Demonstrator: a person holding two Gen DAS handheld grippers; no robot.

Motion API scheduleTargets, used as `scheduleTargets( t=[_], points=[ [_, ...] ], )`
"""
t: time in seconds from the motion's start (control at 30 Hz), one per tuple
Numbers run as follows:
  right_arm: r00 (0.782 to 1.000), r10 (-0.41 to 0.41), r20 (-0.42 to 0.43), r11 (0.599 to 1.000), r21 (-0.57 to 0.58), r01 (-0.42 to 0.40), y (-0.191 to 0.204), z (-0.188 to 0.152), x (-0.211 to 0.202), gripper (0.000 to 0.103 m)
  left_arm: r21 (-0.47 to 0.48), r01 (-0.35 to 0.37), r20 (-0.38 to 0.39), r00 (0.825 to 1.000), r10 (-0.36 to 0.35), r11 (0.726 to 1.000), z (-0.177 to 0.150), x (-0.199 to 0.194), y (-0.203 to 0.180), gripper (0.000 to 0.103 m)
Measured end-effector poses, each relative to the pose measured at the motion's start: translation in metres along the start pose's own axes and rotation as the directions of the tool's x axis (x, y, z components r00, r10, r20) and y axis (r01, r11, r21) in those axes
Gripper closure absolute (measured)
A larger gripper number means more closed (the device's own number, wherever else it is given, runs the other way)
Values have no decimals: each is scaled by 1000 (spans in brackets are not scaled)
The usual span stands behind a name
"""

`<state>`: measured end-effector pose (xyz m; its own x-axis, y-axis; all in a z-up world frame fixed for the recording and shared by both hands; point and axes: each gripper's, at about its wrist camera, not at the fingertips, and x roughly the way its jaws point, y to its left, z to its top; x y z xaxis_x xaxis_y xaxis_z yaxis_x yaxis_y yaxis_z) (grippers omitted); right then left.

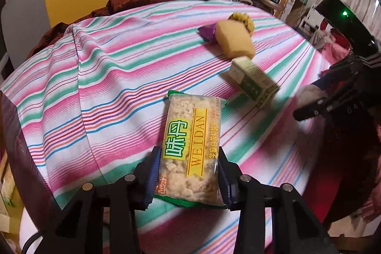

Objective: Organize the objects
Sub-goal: 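Grasp the white plastic bag with the right tool while the left tool holds the WEIDAN bag, then carry the WEIDAN bag and white bag over the gold tray and open both tools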

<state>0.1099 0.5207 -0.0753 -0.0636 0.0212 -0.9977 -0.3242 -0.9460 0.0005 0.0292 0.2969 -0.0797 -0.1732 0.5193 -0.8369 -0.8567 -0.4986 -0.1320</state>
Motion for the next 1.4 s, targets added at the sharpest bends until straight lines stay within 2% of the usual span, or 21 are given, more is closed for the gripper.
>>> scheduleTargets(
  t=[0.13,0.23,0.27,0.37,0.53,0.6,0.7,0.8,0.93,1.0,1.07,1.1,1.2,1.4],
  points=[
    [992,39,124,999,25,-43,-9,-1,-32,37,-39,41,63,997,-39,998,2,-26,0,59],
    [974,76,215,996,27,-83,-5,3,-56,37,-76,59,117,992,-50,995,5,-53,6,59],
    [962,102,254,994,19,-111,-1,7,-65,37,-94,64,135,990,-51,993,5,-63,9,59],
    [932,165,322,985,-13,-170,32,30,-79,37,-162,59,189,982,-27,985,1,-93,25,59],
    [877,296,378,955,-141,-262,120,47,-97,37,-287,-2,257,963,79,958,-18,-140,66,59],
    [856,356,374,932,-207,-297,155,54,-102,37,-351,-38,263,955,138,935,-30,-154,89,59],
    [833,424,356,898,-284,-336,200,62,-105,37,-450,-96,246,942,227,888,-49,-169,124,59],
    [813,475,337,866,-343,-364,238,63,-106,35,-521,-186,209,919,336,833,-71,-182,151,59],
    [786,536,307,823,-399,-405,287,67,-101,33,-579,-248,153,903,403,776,-103,-189,173,58],
    [769,574,280,796,-410,-445,306,72,-96,11,-603,-290,115,890,440,744,-117,-188,179,54],
    [754,601,266,781,-394,-484,317,76,-90,6,-626,-304,89,887,452,718,-130,-187,184,52],
    [749,609,262,777,-388,-496,320,79,-86,6,-635,-306,81,886,456,709,-133,-187,187,51],
    [754,605,255,782,-369,-502,324,77,-79,6,-652,-311,79,879,469,691,-140,-190,189,51],
    [777,563,283,816,-336,-470,315,66,-70,6,-644,-313,107,866,488,698,-129,-196,184,51]
  ],
)
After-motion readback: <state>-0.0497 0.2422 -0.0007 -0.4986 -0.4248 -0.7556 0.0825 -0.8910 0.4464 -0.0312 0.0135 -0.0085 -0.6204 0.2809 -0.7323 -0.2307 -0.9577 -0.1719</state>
